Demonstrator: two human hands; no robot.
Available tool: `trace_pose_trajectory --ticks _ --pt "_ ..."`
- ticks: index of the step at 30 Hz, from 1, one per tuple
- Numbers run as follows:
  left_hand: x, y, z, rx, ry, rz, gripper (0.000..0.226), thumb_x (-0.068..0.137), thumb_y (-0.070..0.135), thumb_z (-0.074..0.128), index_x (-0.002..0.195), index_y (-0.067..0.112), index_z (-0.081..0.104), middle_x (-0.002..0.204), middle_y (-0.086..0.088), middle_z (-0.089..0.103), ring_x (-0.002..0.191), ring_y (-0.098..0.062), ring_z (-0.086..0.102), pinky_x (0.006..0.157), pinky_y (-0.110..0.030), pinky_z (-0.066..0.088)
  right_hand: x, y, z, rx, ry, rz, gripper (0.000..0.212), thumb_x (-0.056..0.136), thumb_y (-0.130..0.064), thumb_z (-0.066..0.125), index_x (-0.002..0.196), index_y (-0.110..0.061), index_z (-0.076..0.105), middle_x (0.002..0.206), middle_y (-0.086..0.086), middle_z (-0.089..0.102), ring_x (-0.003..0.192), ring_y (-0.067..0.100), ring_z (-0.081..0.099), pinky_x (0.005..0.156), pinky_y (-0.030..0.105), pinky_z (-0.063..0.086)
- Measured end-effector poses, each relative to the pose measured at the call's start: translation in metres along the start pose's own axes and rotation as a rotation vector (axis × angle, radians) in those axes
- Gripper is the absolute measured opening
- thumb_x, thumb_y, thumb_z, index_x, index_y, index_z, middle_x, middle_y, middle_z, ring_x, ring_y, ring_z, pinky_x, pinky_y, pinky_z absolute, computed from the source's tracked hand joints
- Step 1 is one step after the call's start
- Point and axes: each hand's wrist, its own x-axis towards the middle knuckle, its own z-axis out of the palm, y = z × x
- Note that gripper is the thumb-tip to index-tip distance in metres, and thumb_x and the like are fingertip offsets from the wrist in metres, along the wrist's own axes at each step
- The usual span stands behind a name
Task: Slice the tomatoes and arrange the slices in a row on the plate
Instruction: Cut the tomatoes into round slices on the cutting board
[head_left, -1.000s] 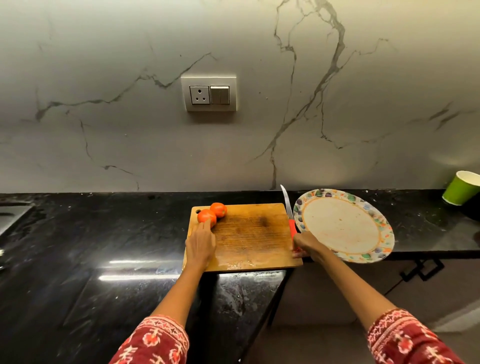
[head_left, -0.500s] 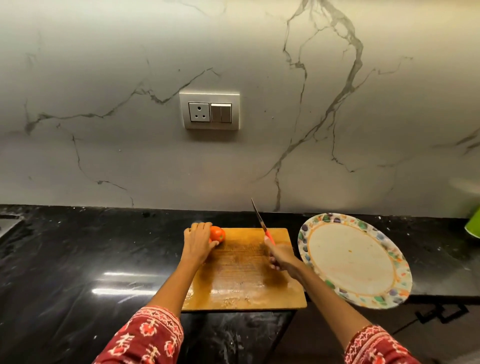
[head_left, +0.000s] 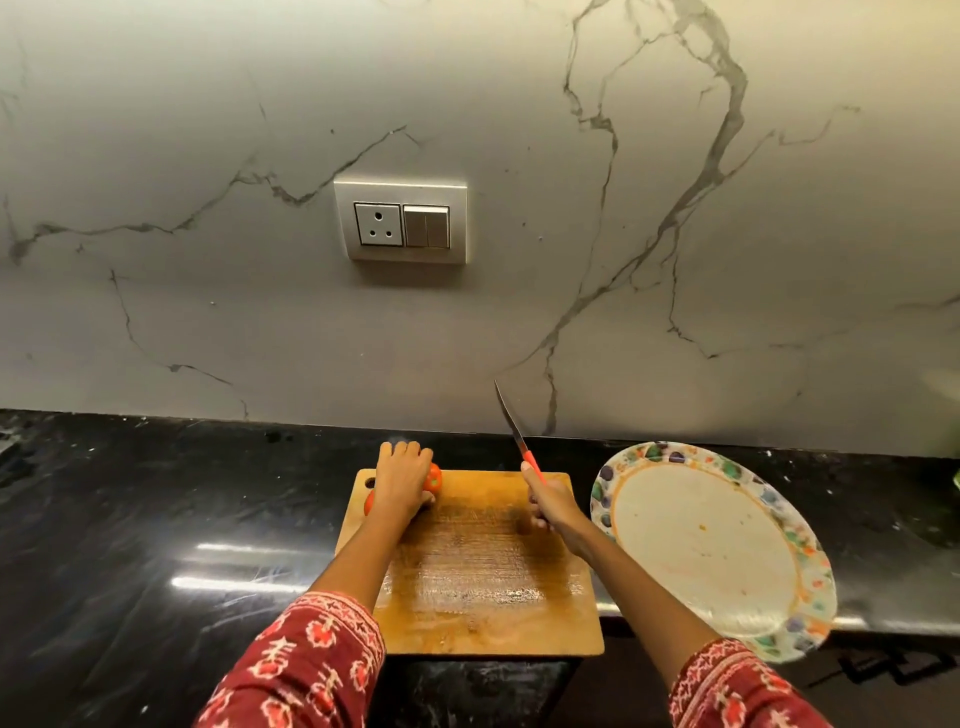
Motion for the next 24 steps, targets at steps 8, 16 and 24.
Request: trace_pose_trajectory --ticks 8,16,24 --pt "-0.014 0.023 -0.003 -0.351 0.079 0.092 0.060 0.084 0.048 0.058 0.133 0.019 0.041 0.134 -0.002 0.047 0.122 -0.017 0.042 0.102 -0.030 0.030 -0.005 0.010 0.000 0.081 0.086 -0.098 0.027 0.101 -0.037 0.034 0.094 -0.017 0.052 0.055 -0.002 0.040 0.037 0.004 0.039 0.038 0.016 0.030" --pt "-0.071 0.048 0.017 -0.743 -0.053 0.081 0.062 0.078 0.031 0.070 0.127 0.024 0.033 0.122 -0.007 0.055 0.104 -0.020 0.056 0.091 -0.035 0.047 -0.044 0.032 0.011 0.008 0.041 -0.100 0.028 0.103 -0.024 0.031 0.089 -0.012 0.053 0.063 0.000 0.049 0.040 0.004 0.045 0.036 0.015 0.033" --pt "-0.098 0.056 0.026 -0.986 0.026 0.015 0.051 0.080 0.019 0.068 0.127 0.021 0.047 0.124 -0.008 0.054 0.112 -0.022 0.052 0.093 -0.032 0.043 -0.097 0.052 0.044 -0.187 0.034 -0.108 0.028 0.101 -0.019 0.029 0.082 -0.014 0.049 0.058 -0.002 0.043 0.032 0.001 0.037 0.034 0.017 0.027"
